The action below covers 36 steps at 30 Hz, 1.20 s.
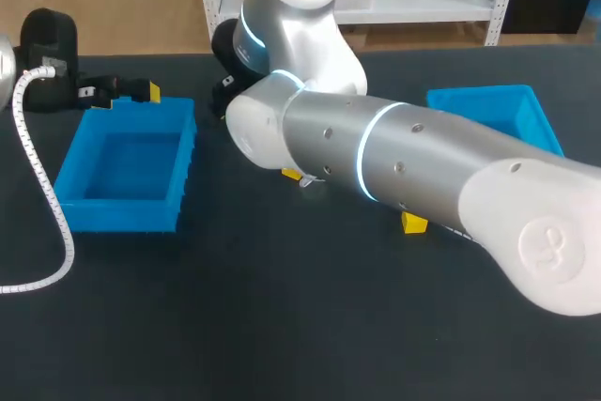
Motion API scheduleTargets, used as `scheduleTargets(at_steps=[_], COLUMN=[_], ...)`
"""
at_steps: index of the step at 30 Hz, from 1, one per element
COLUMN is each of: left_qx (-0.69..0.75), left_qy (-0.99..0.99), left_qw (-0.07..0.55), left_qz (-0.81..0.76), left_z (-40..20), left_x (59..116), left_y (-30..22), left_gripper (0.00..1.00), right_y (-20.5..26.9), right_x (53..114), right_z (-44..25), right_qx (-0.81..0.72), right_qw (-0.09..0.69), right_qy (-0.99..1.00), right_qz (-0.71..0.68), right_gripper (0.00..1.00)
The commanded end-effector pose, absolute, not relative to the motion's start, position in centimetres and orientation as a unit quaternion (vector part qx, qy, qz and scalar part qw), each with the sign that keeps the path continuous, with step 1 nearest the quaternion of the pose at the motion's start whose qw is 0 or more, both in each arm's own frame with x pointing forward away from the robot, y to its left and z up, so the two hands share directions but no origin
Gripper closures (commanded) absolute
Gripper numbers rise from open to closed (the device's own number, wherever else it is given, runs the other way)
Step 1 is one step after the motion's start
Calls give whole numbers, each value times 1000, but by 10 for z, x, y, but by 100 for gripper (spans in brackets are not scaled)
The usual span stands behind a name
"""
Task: Put the green cubes in the right bin and the yellow cubes in the left bin.
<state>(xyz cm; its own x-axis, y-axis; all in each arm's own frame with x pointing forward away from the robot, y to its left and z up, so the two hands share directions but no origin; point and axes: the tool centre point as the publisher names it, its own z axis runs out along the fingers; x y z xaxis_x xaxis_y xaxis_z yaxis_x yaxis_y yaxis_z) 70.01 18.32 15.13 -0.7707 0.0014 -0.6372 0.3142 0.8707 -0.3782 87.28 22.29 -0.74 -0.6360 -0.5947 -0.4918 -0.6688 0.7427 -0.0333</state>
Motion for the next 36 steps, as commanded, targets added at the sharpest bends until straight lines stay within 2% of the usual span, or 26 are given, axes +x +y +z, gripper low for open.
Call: scheduleTargets(at_steps=[1,12,14,15,18,19,20,24,30,36], left_qx=[88,88,88,88,88,88,88,88,88,88], left_qy=[908,908,908,908,908,908,908,908,908,908], left_qw=[329,329,329,329,329,329,329,329,329,329], left_qz=[-242,-242,-242,-242,-242,-242,-242,-242,-242,-242], left_z=[150,150,150,150,150,150,150,150,150,150], left_x=[700,700,700,700,700,700,700,700,700,700], left_y=[184,184,184,184,184,184,184,184,184,184], left_gripper=[0,0,0,0,0,0,0,0,0,0], right_y=[226,225,225,225,224,223,223,222,220,217], right_x=[882,886,887,886,886,887,887,888,888,890], right_z=[-9,-11,-11,-11,-11,-11,-11,-11,-12,-8], right_qx=[-347,-339,-339,-340,-340,-340,-340,-340,-339,-340], right_qw=[239,237,237,237,236,236,236,236,235,243], right_qy=[904,907,907,907,907,907,907,908,908,906], right_qz=[75,73,73,73,72,72,71,70,69,69], right_gripper=[0,2,23,25,25,34,51,67,98,100])
